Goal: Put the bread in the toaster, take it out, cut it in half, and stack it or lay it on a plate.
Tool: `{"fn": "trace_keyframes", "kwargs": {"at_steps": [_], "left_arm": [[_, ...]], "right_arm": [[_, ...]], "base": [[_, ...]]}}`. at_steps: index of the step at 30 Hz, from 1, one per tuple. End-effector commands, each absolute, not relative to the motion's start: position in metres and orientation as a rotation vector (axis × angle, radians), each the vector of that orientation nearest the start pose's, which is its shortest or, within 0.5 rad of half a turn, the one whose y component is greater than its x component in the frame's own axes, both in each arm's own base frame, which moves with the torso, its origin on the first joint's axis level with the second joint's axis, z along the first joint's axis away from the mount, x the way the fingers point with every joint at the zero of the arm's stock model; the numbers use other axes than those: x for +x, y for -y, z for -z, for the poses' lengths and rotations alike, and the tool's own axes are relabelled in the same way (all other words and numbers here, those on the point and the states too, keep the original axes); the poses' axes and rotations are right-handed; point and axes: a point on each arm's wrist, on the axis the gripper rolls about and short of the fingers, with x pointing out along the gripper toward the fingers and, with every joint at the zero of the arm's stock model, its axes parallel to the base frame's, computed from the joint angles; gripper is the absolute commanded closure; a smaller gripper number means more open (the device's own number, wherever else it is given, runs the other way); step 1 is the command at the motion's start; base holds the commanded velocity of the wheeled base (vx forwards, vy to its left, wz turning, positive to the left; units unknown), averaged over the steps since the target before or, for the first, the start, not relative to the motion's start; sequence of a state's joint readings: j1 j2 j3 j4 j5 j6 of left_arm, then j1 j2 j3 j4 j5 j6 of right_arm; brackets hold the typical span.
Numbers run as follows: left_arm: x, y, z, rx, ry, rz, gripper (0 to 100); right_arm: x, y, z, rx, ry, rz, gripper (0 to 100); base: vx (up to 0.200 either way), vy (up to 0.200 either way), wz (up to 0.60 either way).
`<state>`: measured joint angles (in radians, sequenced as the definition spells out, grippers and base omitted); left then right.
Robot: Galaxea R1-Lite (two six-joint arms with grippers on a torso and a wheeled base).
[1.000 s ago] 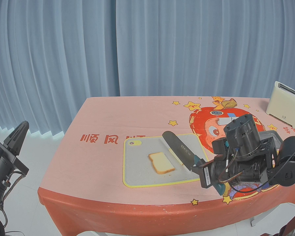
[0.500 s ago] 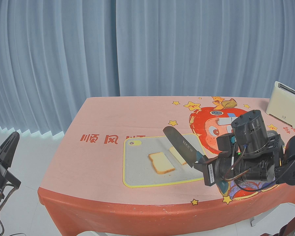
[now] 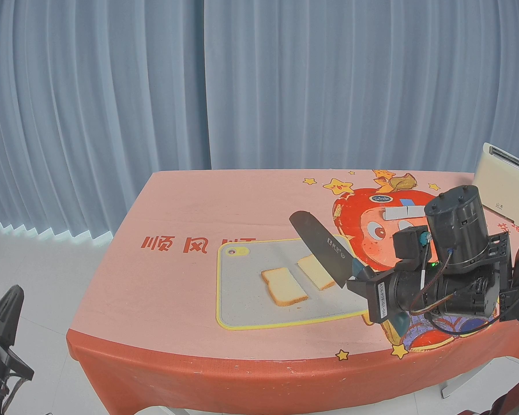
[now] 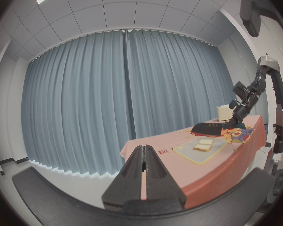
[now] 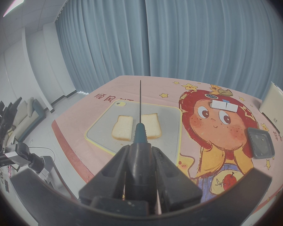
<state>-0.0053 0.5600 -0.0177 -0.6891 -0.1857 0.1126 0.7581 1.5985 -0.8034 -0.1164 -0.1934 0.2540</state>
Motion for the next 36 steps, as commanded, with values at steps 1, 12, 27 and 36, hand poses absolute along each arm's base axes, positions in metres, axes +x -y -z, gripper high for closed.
{"fn": "trace_keyframes", "kwargs": {"at_steps": [1, 12, 27, 36], "left_arm": [[0.0, 0.004, -0.129, 0.136, 0.215, 0.17, 100], [-0.023, 0.003, -0.083, 0.126, 0.081, 0.146, 100], [-0.023, 0.001, -0.076, 0.026, 0.01, 0.032, 100], [-0.023, 0.001, -0.076, 0.046, 0.01, 0.037, 100]], "right_arm": [[0.188, -0.173, -0.174, -0.057, -0.638, -0.468, 100], [0.184, -0.169, -0.178, -0.051, -0.625, -0.472, 100], [0.182, -0.169, -0.177, -0.054, -0.626, -0.478, 100], [0.18, -0.169, -0.179, -0.04, -0.6, -0.491, 100]], "base": [[0.0, 0.0, 0.0], [0.0, 0.0, 0.0], [0.0, 0.0, 0.0], [0.0, 0.0, 0.0]]}}
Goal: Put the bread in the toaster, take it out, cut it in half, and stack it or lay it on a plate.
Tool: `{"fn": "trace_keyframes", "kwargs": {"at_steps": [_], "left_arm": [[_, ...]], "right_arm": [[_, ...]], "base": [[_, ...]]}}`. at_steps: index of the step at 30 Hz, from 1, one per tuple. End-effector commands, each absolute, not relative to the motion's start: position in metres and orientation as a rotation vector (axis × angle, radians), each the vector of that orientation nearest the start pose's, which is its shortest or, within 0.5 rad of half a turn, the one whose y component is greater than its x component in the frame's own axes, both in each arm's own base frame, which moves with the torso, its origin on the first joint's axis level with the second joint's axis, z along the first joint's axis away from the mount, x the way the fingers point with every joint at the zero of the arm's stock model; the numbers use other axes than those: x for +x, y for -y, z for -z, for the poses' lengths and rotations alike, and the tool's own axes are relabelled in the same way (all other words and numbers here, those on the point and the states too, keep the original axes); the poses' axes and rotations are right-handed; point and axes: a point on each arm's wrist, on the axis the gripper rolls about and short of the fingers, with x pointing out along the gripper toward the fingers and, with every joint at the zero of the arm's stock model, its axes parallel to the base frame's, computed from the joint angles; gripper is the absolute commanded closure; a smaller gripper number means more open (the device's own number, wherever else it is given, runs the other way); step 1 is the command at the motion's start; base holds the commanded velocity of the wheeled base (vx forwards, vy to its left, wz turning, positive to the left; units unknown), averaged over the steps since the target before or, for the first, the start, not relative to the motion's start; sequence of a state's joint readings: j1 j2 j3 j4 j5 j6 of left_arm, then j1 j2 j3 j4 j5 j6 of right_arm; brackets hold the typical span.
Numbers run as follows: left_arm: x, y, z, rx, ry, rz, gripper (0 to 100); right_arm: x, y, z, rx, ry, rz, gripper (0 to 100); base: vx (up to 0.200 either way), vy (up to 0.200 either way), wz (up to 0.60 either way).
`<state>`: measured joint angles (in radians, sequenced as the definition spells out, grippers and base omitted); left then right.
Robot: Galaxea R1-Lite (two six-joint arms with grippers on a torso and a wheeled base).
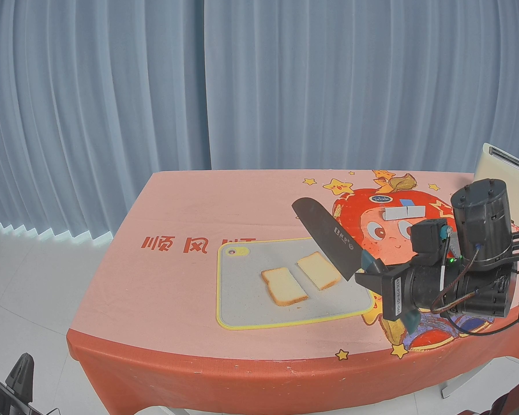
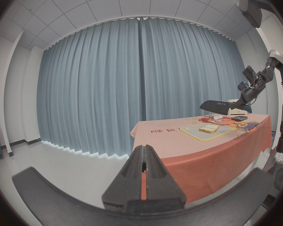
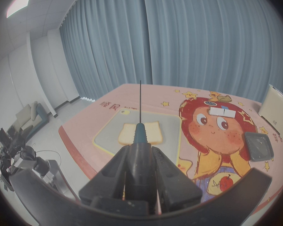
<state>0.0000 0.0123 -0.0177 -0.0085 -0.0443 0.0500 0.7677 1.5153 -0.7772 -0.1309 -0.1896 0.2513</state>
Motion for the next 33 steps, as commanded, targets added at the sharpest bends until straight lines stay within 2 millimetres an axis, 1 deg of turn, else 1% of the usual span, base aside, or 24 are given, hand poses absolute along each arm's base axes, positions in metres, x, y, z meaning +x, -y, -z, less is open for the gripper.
{"fn": "trace_keyframes", "kwargs": {"at_steps": [1, 7, 13, 17, 33], "left_arm": [[-0.023, 0.001, -0.076, 0.04, 0.01, 0.034, 100], [-0.023, 0.001, -0.076, 0.012, 0.005, 0.031, 100], [-0.023, 0.001, -0.076, 0.012, 0.005, 0.028, 100], [-0.023, 0.001, -0.076, 0.012, 0.005, 0.028, 100], [-0.023, 0.001, -0.076, 0.012, 0.005, 0.028, 100]], "right_arm": [[0.18, -0.169, -0.178, -0.036, -0.589, -0.494, 100], [0.18, -0.169, -0.177, -0.012, -0.543, -0.498, 100], [0.169, -0.166, -0.186, 0.002, -0.51, -0.528, 100], [0.166, -0.165, -0.19, 0.007, -0.499, -0.531, 100], [0.159, -0.166, -0.18, -0.019, -0.529, -0.548, 100]], "base": [[0.0, 0.0, 0.0], [0.0, 0.0, 0.0], [0.0, 0.0, 0.0], [0.0, 0.0, 0.0], [0.0, 0.0, 0.0]]}}
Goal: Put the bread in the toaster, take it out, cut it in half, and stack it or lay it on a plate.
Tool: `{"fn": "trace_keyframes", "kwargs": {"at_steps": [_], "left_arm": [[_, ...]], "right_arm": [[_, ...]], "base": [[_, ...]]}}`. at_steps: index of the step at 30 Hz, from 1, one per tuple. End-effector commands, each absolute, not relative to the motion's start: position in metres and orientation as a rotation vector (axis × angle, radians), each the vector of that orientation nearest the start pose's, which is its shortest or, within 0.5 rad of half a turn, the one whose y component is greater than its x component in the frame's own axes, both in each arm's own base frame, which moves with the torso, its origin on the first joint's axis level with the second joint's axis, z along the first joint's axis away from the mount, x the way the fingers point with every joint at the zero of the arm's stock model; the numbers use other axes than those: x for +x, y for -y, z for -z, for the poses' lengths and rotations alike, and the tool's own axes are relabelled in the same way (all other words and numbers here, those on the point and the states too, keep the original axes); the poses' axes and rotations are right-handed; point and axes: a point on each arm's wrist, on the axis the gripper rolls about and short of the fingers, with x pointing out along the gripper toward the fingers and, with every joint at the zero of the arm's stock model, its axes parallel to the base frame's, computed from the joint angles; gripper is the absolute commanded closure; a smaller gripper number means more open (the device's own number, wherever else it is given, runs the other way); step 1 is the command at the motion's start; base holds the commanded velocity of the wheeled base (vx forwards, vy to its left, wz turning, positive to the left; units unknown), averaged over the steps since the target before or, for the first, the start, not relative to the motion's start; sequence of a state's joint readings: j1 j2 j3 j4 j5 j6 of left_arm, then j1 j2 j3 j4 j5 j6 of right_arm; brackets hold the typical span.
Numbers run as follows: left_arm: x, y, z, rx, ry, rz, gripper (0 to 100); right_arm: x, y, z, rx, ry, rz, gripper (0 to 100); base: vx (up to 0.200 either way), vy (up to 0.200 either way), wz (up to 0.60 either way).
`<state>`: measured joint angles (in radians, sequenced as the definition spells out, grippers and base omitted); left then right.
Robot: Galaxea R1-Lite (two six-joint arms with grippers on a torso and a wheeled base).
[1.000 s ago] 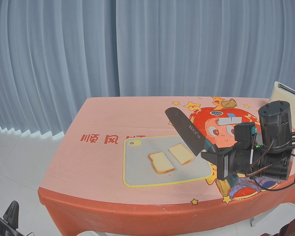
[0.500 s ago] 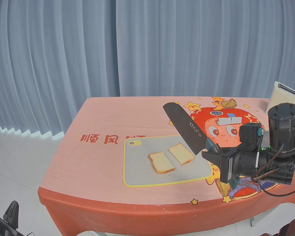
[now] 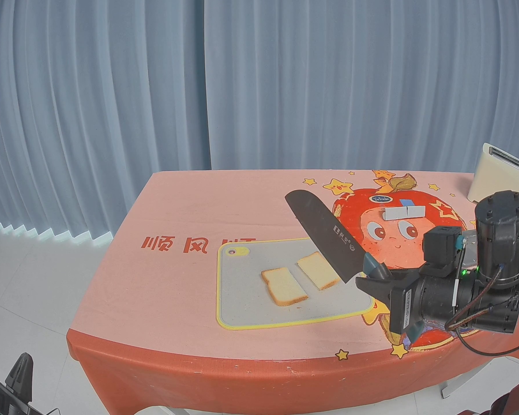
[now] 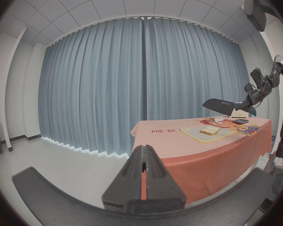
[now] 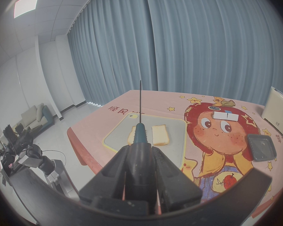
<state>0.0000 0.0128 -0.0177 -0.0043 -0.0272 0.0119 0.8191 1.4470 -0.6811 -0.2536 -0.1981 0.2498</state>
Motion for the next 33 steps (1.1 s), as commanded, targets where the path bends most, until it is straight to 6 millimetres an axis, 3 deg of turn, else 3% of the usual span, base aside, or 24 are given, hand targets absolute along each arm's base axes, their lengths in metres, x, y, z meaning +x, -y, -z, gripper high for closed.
{"fn": "trace_keyframes", "kwargs": {"at_steps": [1, 33], "left_arm": [[-0.0228, 0.0006, -0.076, 0.012, 0.005, 0.028, 100], [-0.0228, 0.0006, -0.076, 0.012, 0.005, 0.028, 100]], "right_arm": [[0.1572, -0.168, -0.1781, -0.024, -0.535, -0.56, 100], [0.1531, -0.1628, -0.1817, -0.017, -0.517, -0.561, 100]], "base": [[0.0, 0.0, 0.0], [0.0, 0.0, 0.0]]}}
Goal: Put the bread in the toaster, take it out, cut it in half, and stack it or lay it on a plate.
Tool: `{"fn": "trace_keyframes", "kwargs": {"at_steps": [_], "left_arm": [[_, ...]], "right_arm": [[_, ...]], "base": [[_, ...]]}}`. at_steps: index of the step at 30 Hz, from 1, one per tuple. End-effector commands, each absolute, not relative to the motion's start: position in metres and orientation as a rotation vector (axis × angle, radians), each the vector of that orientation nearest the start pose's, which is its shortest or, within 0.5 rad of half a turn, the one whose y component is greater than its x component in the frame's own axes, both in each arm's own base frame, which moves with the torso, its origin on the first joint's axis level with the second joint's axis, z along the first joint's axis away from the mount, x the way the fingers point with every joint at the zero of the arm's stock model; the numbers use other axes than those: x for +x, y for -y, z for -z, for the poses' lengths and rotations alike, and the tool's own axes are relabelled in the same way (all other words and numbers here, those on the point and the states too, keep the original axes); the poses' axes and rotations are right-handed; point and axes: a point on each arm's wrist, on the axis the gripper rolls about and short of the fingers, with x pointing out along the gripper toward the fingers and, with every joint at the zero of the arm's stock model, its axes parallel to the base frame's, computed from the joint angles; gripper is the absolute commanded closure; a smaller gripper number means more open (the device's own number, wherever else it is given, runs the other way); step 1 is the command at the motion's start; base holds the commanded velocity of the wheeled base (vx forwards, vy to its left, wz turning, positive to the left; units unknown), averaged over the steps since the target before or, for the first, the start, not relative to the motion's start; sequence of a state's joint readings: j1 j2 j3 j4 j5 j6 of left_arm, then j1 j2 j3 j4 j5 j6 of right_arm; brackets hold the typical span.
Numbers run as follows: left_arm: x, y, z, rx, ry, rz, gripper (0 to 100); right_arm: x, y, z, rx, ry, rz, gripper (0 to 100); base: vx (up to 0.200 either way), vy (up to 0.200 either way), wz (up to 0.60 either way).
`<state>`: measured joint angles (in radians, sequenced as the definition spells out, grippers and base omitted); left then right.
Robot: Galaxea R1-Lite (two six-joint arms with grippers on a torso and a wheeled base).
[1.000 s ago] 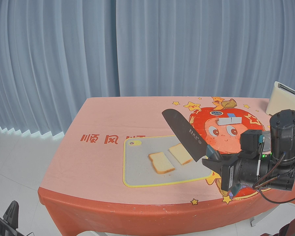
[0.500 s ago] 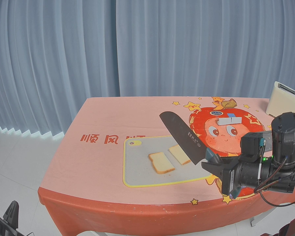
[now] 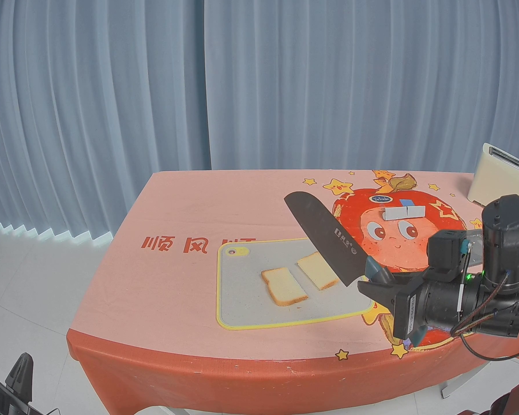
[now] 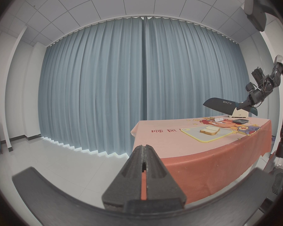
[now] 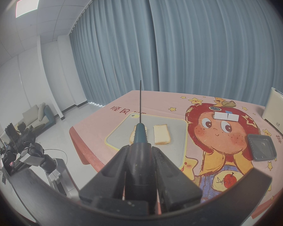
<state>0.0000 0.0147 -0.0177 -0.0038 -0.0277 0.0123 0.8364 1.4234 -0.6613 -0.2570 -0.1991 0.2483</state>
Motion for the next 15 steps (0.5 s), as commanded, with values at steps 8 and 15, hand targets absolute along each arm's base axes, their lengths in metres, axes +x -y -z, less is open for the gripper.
{"fn": "trace_keyframes", "kwargs": {"at_steps": [8, 15], "left_arm": [[-0.0228, 0.0006, -0.076, 0.012, 0.005, 0.028, 100], [-0.0228, 0.0006, -0.076, 0.012, 0.005, 0.028, 100]], "right_arm": [[0.1525, -0.1616, -0.1834, -0.013, -0.51, -0.561, 100], [0.1526, -0.1607, -0.1841, -0.01, -0.508, -0.559, 100]], "base": [[0.0, 0.0, 0.0], [0.0, 0.0, 0.0]]}}
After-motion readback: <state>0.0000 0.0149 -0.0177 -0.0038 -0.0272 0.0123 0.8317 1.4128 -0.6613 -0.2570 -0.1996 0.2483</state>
